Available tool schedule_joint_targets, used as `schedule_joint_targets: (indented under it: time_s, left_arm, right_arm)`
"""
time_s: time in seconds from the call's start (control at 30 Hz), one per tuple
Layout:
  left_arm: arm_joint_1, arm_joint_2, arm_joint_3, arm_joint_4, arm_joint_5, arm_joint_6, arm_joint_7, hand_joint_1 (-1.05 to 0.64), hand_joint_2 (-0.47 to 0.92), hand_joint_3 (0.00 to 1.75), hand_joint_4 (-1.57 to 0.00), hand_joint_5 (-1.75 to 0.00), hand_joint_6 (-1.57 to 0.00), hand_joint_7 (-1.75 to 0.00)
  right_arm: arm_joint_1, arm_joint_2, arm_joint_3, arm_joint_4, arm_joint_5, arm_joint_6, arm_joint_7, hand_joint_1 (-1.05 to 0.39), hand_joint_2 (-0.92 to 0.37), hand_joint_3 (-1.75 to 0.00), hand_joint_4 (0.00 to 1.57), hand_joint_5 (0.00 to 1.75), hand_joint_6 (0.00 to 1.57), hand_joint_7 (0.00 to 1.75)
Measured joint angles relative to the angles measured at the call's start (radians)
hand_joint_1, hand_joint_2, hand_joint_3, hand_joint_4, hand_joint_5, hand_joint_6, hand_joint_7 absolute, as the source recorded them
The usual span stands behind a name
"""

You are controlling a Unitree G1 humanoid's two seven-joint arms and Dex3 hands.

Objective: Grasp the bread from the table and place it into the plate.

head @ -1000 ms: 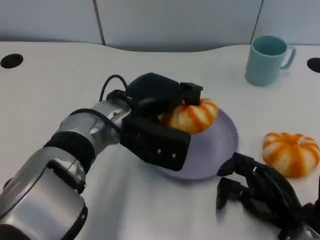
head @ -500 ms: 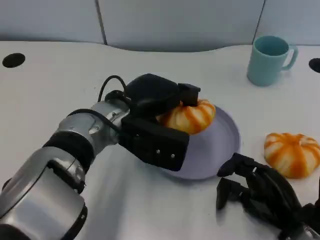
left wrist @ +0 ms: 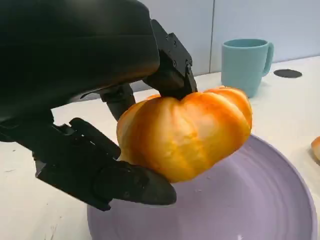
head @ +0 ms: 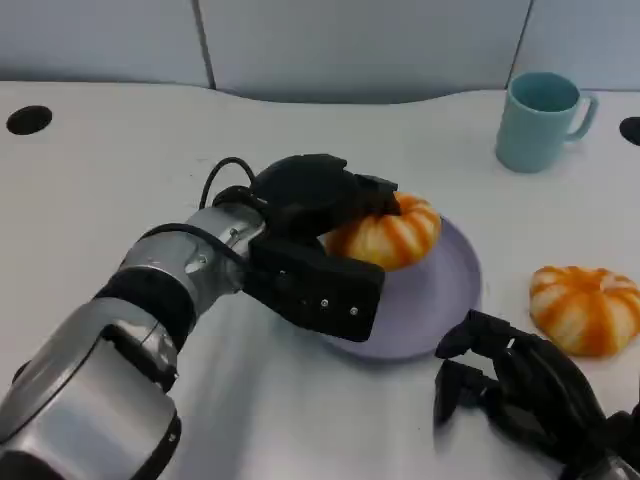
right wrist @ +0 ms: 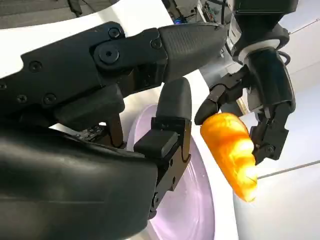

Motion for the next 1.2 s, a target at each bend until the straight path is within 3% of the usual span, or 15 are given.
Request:
schedule_joint_targets:
  time_s: [0.07, 0.1, 0.27, 0.93, 1.2]
  left_arm:
    - [0.000, 0.000, 0.000, 0.000, 0.000, 0.000, 0.000, -0.46, 0.92, 0.31, -0.21, -1.08, -0.29, -0.55]
    - [0.000, 0.000, 0.000, 0.000, 0.000, 0.000, 0.000, -0.59, 0.92, 0.29, -0.08, -0.82, -0.16, -0.49]
    - [0.000, 0.000, -0.005, -0.002, 0.001, 0.036, -0.054, -0.72, 0.92, 0.30, 0.00, -0.46, -0.01, -0.43]
    - [0.000, 0.001, -0.018, -0.011, 0.001, 0.067, -0.098, -0.78, 0.92, 0.30, 0.00, -0.42, 0.00, -0.39]
    - [0.000, 0.009, -0.024, -0.011, 0.005, 0.073, -0.098, -0.82, 0.92, 0.32, 0.00, -0.31, 0.00, -0.33]
  right_arm:
    - [0.002, 0.000, 0.000, -0.002, 0.000, 0.000, 0.000, -0.49, -0.92, -0.23, 0.66, 1.61, 0.66, 1.19]
    - [0.002, 0.000, 0.000, -0.002, 0.000, 0.000, 0.000, -0.51, -0.92, -0.24, 0.66, 1.61, 0.67, 1.19]
    - [0.003, 0.000, 0.004, -0.010, -0.016, 0.000, -0.014, -0.51, -0.92, -0.24, 0.67, 1.60, 0.67, 1.20]
    - [0.007, 0.000, 0.004, -0.021, -0.017, 0.010, -0.017, -0.51, -0.92, -0.24, 0.66, 1.61, 0.66, 1.22]
    - [0.007, -0.001, 0.003, -0.020, -0.017, 0.010, -0.012, -0.50, -0.92, -0.23, 0.67, 1.61, 0.66, 1.23]
